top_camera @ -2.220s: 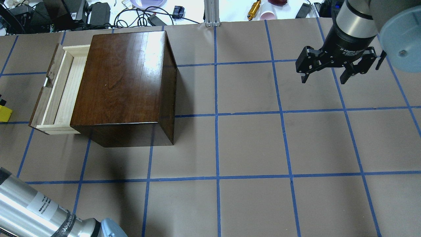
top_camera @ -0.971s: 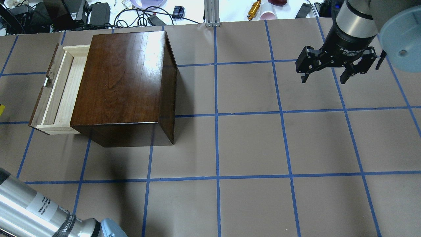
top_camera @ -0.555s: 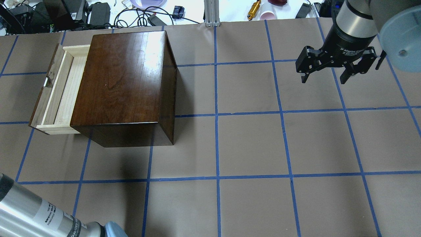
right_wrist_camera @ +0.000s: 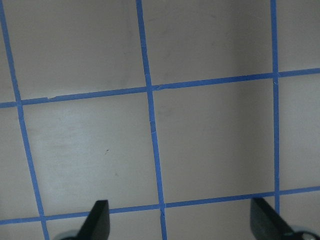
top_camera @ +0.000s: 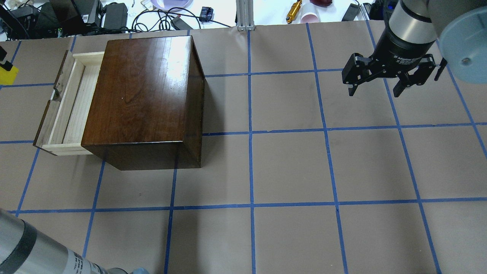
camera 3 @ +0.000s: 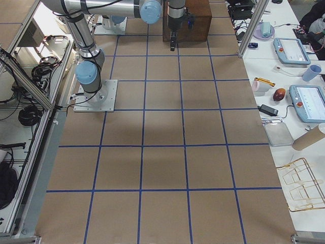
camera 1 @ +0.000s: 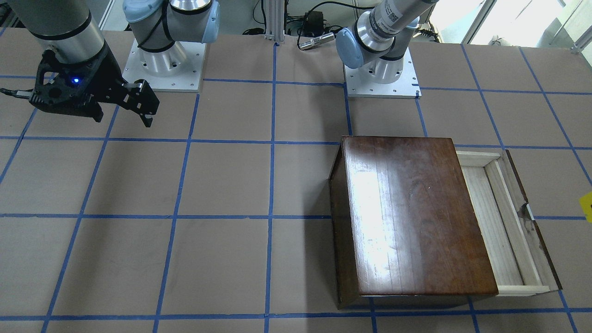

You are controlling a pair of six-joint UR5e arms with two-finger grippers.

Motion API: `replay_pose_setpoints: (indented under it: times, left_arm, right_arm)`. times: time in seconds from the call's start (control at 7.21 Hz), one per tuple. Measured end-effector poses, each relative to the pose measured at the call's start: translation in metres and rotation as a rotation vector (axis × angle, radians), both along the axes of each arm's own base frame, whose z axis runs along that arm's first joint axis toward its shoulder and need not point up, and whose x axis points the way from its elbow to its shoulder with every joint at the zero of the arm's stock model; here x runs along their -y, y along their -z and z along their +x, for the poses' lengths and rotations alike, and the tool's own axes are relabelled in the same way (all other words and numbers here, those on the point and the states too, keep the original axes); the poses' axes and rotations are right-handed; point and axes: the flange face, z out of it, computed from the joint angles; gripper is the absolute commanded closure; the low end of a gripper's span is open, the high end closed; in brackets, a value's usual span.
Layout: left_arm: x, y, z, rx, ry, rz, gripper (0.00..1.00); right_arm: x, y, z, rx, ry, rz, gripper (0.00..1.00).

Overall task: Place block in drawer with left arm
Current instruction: 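Carry the yellow cube into the open drawer and release it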

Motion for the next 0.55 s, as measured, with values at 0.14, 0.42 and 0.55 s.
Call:
replay_pose_setpoints:
  times: [0.14,0.42,0.55]
  left_arm:
    - [0.006,-0.005,-0.040,-0.024,-0.003,0.012,1.00]
    - [0.012,0.018,-0.085,-0.112,-0.031,0.045,1.00]
    - [0.011,0.038,-0.092,-0.140,-0.047,0.076,1.00]
  right_arm:
    - [0.000,0.000,0.000,0.000,0.000,0.000,0.00]
    - [0.000,0.000,0.000,0.000,0.000,0.000,0.00]
    - [0.000,0.000,0.000,-0.001,0.000,0.000,0.00]
